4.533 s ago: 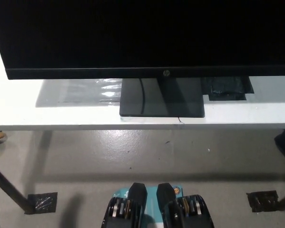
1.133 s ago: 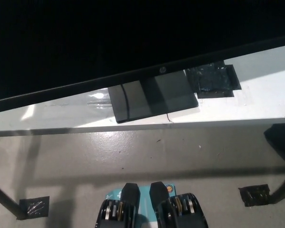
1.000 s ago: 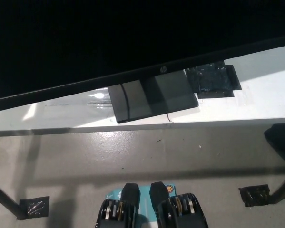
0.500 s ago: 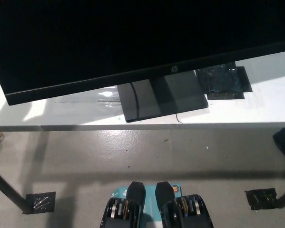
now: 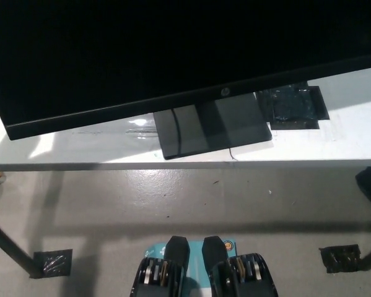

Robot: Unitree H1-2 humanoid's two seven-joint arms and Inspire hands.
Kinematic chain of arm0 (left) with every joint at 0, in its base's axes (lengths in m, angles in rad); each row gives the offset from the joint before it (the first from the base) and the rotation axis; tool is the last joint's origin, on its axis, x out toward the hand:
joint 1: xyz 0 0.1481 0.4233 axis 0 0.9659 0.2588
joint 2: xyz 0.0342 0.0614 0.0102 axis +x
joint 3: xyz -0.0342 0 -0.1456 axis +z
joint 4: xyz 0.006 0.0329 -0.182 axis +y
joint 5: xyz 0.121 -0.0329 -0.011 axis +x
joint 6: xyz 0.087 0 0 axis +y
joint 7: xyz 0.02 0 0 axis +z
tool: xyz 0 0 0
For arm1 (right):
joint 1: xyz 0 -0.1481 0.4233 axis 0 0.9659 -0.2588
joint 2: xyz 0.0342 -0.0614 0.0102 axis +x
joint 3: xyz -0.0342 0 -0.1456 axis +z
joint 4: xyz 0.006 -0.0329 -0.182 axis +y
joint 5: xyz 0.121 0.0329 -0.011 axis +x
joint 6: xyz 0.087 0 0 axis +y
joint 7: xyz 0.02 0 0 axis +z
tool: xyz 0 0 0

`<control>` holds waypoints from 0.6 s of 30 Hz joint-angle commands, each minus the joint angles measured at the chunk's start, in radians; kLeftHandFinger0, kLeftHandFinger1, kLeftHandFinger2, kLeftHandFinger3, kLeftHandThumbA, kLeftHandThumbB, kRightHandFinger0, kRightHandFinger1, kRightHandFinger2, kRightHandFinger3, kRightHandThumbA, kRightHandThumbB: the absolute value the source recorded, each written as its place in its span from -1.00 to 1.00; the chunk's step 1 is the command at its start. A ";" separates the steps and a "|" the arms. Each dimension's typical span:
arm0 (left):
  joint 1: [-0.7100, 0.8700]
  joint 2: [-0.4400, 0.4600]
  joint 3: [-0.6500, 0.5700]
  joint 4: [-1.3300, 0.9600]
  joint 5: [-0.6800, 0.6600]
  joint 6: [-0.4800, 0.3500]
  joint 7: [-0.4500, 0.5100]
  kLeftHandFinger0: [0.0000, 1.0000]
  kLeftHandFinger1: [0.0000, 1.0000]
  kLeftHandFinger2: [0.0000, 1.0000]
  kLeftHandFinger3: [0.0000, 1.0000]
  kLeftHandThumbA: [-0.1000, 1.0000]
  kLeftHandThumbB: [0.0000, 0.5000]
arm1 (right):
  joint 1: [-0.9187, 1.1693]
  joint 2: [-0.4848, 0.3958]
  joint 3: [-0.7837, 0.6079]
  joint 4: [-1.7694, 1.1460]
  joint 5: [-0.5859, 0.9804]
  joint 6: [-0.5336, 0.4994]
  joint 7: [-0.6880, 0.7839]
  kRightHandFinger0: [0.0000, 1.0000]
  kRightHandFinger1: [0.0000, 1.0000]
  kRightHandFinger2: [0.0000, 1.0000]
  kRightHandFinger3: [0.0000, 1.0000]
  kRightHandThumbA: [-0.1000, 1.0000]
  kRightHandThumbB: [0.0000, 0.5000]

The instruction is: The monitor is placed at the center of the table and the robot uses both its hand to grab the left and right sides of the monitor to tilt the angle of the monitor downwards

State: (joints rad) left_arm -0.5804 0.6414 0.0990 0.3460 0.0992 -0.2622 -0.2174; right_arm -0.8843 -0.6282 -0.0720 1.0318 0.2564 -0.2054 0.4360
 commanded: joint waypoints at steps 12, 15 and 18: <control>-0.018 0.031 0.003 -0.032 -0.006 0.003 -0.010 1.00 1.00 1.00 1.00 1.00 1.00 | -0.123 -0.005 0.036 0.047 -0.068 0.014 0.035 1.00 1.00 1.00 1.00 0.71 1.00; -0.014 0.029 0.006 -0.029 -0.030 -0.003 -0.025 1.00 1.00 1.00 1.00 0.95 0.99 | -0.153 -0.032 0.053 0.029 -0.112 0.074 -0.028 1.00 1.00 1.00 1.00 0.77 1.00; -0.013 0.035 0.006 -0.029 -0.021 -0.001 -0.025 1.00 1.00 1.00 1.00 0.95 0.95 | -0.135 -0.049 0.060 -0.022 -0.176 0.124 -0.155 1.00 1.00 1.00 1.00 0.83 1.00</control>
State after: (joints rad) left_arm -0.5767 0.6410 0.0982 0.3442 0.0910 -0.2619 -0.2302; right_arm -0.9671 -0.6371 -0.0259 1.0670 0.1715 -0.1508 0.4071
